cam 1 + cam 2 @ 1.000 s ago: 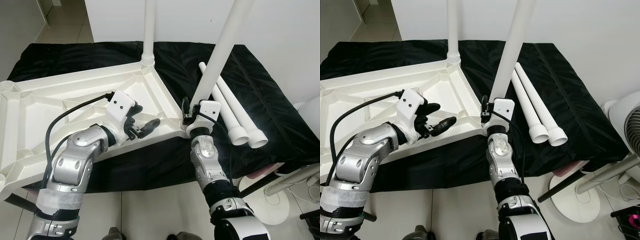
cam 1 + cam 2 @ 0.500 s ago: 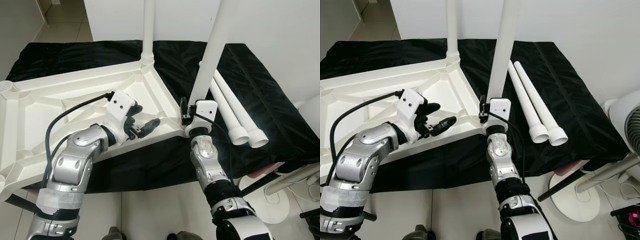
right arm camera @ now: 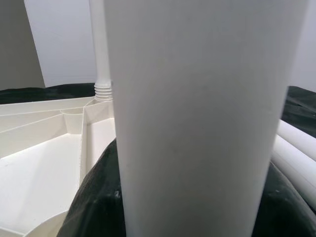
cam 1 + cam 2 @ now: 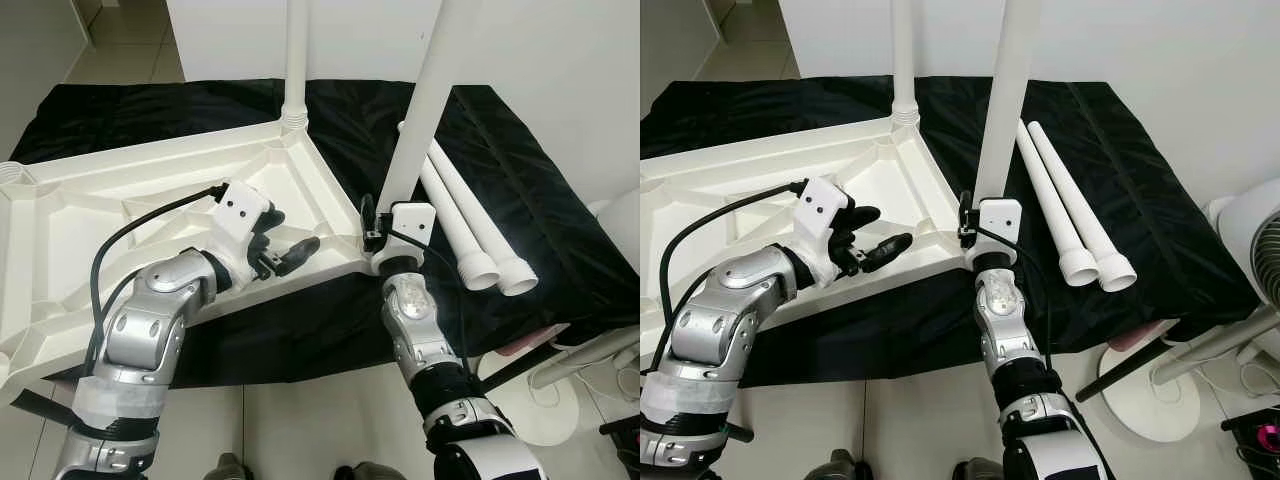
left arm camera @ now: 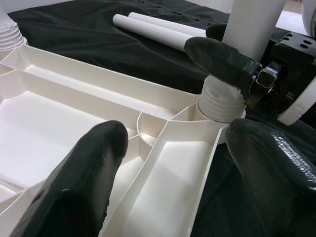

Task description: Building children table

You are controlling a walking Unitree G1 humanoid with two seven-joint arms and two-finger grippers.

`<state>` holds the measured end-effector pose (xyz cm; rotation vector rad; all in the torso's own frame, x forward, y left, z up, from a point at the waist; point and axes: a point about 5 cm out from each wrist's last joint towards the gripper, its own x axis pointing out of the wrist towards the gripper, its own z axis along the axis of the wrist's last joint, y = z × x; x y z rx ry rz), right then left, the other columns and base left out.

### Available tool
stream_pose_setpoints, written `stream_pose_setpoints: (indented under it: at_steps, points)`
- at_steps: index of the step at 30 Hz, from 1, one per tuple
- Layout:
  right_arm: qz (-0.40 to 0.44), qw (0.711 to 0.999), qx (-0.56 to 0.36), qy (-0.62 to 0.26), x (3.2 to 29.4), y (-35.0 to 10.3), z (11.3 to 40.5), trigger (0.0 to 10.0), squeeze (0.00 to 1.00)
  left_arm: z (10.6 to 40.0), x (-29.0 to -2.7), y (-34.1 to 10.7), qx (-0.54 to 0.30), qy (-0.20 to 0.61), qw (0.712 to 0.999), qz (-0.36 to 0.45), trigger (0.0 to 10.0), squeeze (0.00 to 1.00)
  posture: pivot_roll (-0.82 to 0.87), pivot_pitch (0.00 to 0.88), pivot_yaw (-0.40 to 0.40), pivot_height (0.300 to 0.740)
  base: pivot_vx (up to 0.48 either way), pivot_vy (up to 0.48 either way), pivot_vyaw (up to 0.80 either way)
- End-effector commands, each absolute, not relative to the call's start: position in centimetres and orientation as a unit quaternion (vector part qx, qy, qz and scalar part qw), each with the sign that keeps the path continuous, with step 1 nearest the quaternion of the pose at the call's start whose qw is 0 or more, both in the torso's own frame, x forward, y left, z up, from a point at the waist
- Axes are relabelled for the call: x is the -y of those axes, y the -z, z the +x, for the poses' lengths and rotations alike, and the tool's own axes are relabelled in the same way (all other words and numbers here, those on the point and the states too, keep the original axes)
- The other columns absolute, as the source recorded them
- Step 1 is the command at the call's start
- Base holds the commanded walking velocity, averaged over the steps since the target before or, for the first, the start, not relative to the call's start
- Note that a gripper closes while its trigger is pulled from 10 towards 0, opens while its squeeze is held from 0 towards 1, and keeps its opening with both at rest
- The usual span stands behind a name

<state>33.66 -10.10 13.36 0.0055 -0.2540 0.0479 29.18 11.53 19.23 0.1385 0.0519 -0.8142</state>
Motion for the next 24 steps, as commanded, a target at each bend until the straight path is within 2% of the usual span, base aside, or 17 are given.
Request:
stream_pose_setpoints:
  at_steps: [1, 8, 9, 10, 11, 19, 24]
  points:
    - [-0.004, 0.998, 0.056, -0.018, 10.8, -10.1, 32.9, 10.0, 1.0, 29.4, -11.7, -19.8, -0.016, 0.371, 0.926, 0.068, 10.0, 0.0, -0.03, 0.07, 0.0, 0.74, 0.0, 0.0, 0.0]
    - [0.017, 0.995, 0.093, -0.045, 11.2, -11.3, 32.9, 10.0, 1.0, 29.4, -11.6, -19.9, -0.014, 0.372, 0.926, 0.068, 10.0, 0.0, -0.03, 0.058, -0.002, 0.74, 0.0, 0.0, 0.0]
    - [0.02, 0.993, 0.102, -0.057, 11.4, -11.7, 33.0, 10.0, 0.44, 29.4, -11.6, -19.9, -0.014, 0.373, 0.925, 0.069, 10.0, 0.0, -0.03, 0.054, -0.002, 0.74, 0.0, 0.0, 0.0]
    - [0.02, 0.993, 0.102, -0.057, 11.4, -11.7, 33.0, 10.0, 0.44, 29.4, -11.6, -19.9, -0.014, 0.373, 0.925, 0.069, 10.0, 0.0, -0.03, 0.054, -0.002, 0.74, 0.0, 0.0, 0.0]
    - [0.021, 0.992, 0.109, -0.066, 11.6, -12.0, 33.0, 10.0, 0.0, 29.4, -11.6, -19.9, -0.013, 0.373, 0.925, 0.069, 10.0, 0.0, -0.03, 0.054, -0.002, 0.74, 0.0, 0.0, 0.0]
    - [0.01, 0.986, 0.12, -0.113, 12.2, -12.7, 33.2, 10.0, 0.0, 29.5, -11.5, -20.0, -0.012, 0.374, 0.925, 0.07, 10.0, 0.0, -0.03, 0.048, -0.003, 0.74, 0.0, 0.0, 0.0]
    - [-0.01, 0.972, 0.119, -0.202, 12.8, -13.1, 33.3, 10.0, 0.0, 29.4, -11.2, -20.0, -0.014, 0.383, 0.921, 0.074, 10.0, 0.0, -0.04, 0.047, 0.005, 0.74, 0.0, 0.0, 0.0]
